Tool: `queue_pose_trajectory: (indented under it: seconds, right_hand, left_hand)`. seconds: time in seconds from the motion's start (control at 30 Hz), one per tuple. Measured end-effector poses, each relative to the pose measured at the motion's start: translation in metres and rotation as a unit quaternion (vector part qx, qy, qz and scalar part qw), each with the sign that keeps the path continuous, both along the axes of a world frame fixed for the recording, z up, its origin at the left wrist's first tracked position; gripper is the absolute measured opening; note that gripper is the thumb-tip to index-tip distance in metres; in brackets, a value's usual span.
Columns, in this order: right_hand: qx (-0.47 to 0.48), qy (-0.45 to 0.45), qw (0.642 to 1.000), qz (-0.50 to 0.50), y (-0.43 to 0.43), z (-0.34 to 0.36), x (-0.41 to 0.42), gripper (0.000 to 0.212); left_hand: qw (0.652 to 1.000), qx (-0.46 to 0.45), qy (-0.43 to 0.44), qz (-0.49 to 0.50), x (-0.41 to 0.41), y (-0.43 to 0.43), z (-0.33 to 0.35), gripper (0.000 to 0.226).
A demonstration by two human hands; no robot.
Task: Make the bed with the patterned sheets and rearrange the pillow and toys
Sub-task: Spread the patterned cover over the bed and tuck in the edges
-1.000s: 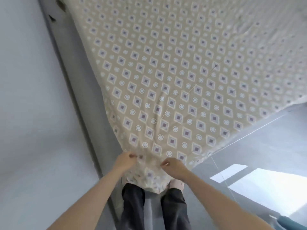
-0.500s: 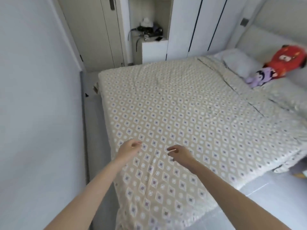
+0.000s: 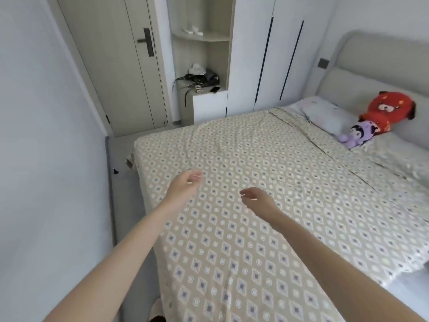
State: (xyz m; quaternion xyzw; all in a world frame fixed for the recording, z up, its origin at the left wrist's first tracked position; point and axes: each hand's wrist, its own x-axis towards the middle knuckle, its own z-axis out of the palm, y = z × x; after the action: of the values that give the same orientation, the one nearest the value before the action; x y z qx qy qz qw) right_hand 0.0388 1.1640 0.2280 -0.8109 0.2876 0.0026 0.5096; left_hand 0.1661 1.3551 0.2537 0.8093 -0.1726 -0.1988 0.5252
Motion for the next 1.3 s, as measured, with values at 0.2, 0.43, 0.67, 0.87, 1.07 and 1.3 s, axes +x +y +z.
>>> queue_pose_trajectory:
  seconds: [0.2,0.43,0.67,0.87,1.07,1.3]
  right_hand:
    - [0.012,-0.041,0.995,-0.092,0.007,0.015,0.134,0.024]
    - [-0.002,-0.088,0.984,-0.158,0.018,0.064,0.233,0.026]
    - [-0.044,-0.117,0.974,-0.187,0.014,0.098,0.280,0.027]
    - [-0.068,-0.122,0.969,-0.203,0.003,0.106,0.311,0.027]
    - [-0.076,-0.113,0.974,-0.182,0.002,0.092,0.380,0.028]
    - [-0.067,-0.103,0.978,-0.169,0.004,0.074,0.523,0.031]
  left_hand:
    - [0.997,0.030,0.015,-0.071,0.154,-0.025,0.012,0.026]
    - [0.990,0.017,-0.009,-0.137,0.268,-0.032,0.050,0.025]
    - [0.986,-0.049,-0.023,-0.157,0.328,-0.050,0.077,0.026]
    - [0.985,-0.069,-0.041,-0.155,0.365,-0.058,0.087,0.025]
    - [0.989,-0.050,-0.040,-0.135,0.425,-0.045,0.077,0.025]
    - [0.987,-0.050,-0.051,-0.145,0.570,-0.055,0.055,0.024]
